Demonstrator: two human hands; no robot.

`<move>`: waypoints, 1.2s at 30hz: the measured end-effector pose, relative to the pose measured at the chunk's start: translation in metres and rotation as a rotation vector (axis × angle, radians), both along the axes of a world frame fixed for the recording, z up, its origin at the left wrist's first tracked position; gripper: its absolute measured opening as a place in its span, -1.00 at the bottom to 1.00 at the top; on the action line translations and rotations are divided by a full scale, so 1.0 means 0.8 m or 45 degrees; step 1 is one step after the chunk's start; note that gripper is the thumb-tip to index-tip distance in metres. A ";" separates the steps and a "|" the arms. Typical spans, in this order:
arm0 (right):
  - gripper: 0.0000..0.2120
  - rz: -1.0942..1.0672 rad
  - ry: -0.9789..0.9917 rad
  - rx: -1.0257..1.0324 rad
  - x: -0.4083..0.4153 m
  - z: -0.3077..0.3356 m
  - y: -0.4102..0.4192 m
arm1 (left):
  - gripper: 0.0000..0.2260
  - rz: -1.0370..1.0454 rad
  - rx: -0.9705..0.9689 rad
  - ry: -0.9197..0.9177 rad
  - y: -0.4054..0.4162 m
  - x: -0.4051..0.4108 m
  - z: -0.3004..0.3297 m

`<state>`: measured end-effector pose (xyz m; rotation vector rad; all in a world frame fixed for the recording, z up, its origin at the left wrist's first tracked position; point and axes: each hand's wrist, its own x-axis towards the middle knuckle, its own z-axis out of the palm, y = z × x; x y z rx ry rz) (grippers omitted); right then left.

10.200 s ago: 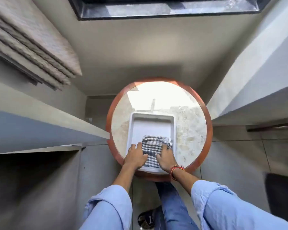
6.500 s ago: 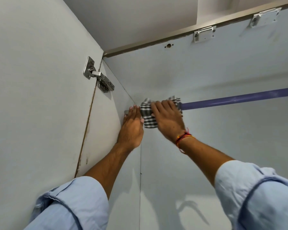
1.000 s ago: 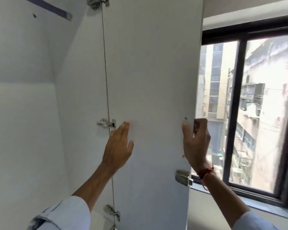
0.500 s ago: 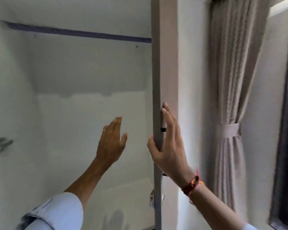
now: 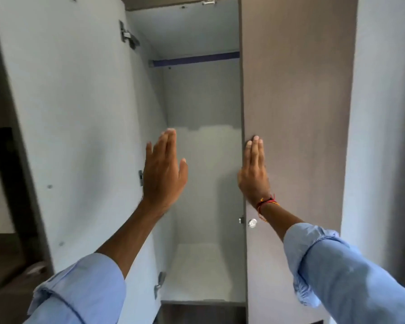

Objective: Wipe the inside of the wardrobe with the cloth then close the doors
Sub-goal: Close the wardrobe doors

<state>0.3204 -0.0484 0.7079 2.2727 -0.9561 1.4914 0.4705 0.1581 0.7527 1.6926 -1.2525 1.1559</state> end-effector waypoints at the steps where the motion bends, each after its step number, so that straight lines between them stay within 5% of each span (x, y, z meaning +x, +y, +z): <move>1: -0.27 -0.024 0.015 0.000 0.001 0.001 -0.004 | -0.37 0.046 -0.061 -0.029 0.019 0.000 0.012; 7: -0.22 -0.029 0.070 0.103 0.016 0.004 0.006 | -0.31 0.502 -0.418 -0.210 0.159 0.024 0.091; 10: -0.22 0.016 0.083 0.157 0.017 0.008 0.019 | -0.29 0.680 -0.526 -0.103 0.210 0.048 0.116; 15: -0.26 0.084 0.115 0.259 0.009 0.022 0.028 | -0.24 0.165 -0.402 0.583 0.221 0.085 0.099; 22: -0.31 0.157 0.239 0.349 -0.014 0.036 0.018 | -0.28 0.019 -0.598 0.595 0.208 0.084 0.087; 29: -0.25 0.149 0.427 0.426 -0.008 0.053 -0.013 | -0.35 -0.156 -0.629 0.228 0.172 0.048 0.062; 36: -0.28 0.035 0.648 0.316 -0.018 0.077 -0.029 | -0.50 -0.389 -0.305 -0.118 0.081 0.024 0.046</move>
